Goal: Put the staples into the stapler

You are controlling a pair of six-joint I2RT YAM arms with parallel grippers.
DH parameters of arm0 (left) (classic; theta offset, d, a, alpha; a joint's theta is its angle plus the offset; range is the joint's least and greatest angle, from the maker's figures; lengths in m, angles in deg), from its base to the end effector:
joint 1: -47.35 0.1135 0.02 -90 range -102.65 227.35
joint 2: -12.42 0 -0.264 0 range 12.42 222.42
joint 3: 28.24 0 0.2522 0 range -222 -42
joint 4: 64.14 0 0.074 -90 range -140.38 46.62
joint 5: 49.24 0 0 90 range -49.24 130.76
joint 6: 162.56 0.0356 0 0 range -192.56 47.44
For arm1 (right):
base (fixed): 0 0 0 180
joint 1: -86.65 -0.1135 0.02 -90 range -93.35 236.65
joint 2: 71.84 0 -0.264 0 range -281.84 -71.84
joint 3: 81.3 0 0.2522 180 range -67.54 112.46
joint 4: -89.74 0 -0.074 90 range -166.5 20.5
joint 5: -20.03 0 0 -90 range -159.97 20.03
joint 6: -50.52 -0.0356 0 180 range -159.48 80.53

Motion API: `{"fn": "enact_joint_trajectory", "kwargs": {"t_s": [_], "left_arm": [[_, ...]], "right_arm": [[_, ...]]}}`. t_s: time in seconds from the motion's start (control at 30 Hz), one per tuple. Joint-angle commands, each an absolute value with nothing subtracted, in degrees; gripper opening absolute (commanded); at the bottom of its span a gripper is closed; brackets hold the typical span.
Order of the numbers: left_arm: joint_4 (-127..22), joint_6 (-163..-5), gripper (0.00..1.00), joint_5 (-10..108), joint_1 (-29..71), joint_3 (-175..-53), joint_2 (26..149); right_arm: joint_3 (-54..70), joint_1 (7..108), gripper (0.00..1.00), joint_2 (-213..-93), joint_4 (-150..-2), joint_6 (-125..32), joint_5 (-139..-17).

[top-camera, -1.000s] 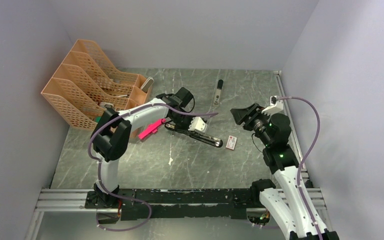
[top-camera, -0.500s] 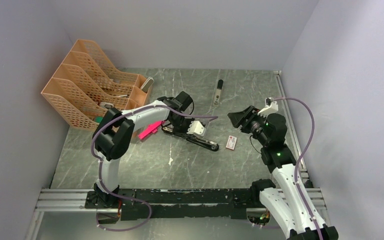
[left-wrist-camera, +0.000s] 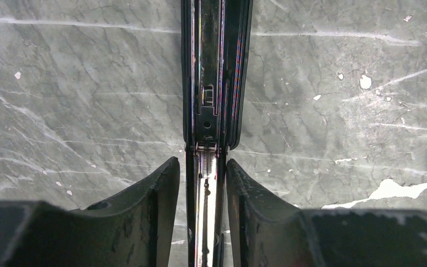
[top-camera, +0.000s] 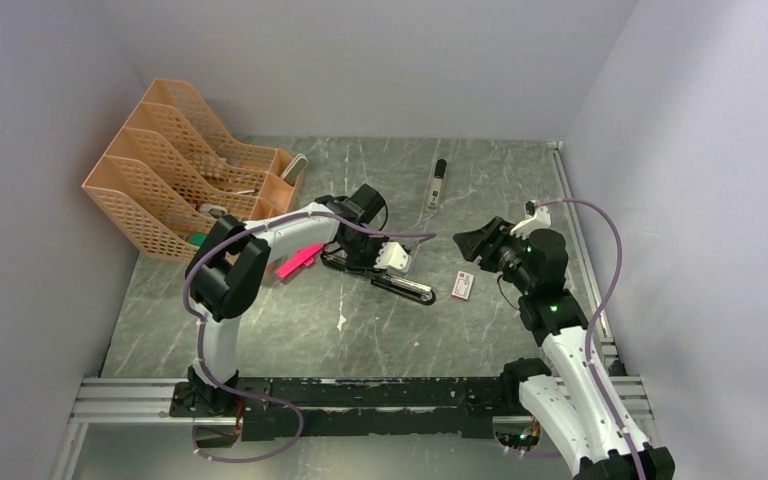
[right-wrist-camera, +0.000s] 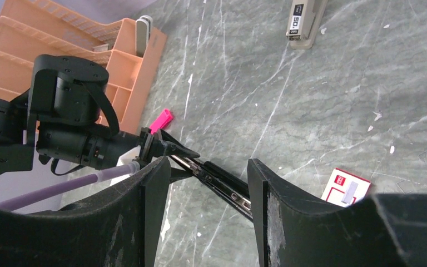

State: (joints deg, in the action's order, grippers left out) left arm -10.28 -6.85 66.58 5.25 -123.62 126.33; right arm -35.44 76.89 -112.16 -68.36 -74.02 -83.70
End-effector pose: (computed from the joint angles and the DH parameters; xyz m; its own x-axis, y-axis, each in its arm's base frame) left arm 0.2851 -0.2785 0.1736 0.3483 0.7911 -0.5028 0.9331 -0.3440 0.1050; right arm 0.1700 0.0378 0.2781 -0.4493 0.4816 -0.7525 -0.1631 0.7839 0.5991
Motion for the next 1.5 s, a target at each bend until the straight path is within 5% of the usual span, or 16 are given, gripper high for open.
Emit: {"fn": "enact_joint_trajectory", "kwargs": {"t_s": [0.0,0.43,0.77,1.13,1.47], "left_arm": [[-12.22,-7.06,0.43,67.87,5.01,-123.33,126.59],[-17.76,-18.26,0.42,73.46,5.12,-122.66,110.42],[-47.99,-58.81,0.57,55.83,5.12,-101.44,80.19],[-40.41,-78.37,0.63,30.70,6.38,-94.05,68.38],[-37.86,-77.86,0.63,29.84,6.52,-94.79,68.37]], "right_arm": [[-35.98,76.86,0.57,-111.61,-68.27,-73.04,-83.87],[-41.33,76.81,0.61,-112.20,-74.41,-68.98,-87.58],[-37.20,62.63,0.68,-128.30,-78.27,-58.74,-83.25],[-22.94,48.55,0.68,-151.11,-68.73,-44.15,-74.21],[-17.92,47.29,0.65,-161.01,-64.40,-36.96,-74.41]]}}
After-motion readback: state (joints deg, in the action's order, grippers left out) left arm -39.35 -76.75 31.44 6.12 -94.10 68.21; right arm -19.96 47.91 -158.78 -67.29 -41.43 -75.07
